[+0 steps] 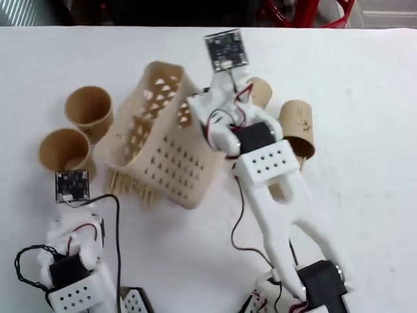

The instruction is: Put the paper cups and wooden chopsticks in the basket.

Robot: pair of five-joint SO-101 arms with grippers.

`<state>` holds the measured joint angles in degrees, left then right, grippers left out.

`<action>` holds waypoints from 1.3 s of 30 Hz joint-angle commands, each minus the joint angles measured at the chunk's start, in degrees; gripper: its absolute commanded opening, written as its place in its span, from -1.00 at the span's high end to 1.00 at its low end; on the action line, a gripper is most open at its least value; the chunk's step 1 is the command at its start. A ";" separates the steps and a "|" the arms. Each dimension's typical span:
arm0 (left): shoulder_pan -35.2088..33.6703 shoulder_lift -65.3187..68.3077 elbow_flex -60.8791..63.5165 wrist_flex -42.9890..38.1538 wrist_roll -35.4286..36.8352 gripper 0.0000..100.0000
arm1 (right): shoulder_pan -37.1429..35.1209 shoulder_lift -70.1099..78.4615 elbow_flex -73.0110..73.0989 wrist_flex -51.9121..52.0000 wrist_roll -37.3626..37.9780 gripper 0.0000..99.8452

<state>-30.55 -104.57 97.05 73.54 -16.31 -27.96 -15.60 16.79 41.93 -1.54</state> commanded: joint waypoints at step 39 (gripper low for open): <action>-0.40 0.40 -0.09 0.00 -0.18 0.80 | 7.16 16.75 -0.35 -12.09 20.13 0.96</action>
<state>-30.55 -104.57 97.05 73.54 -16.31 -21.89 2.24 16.70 28.57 17.63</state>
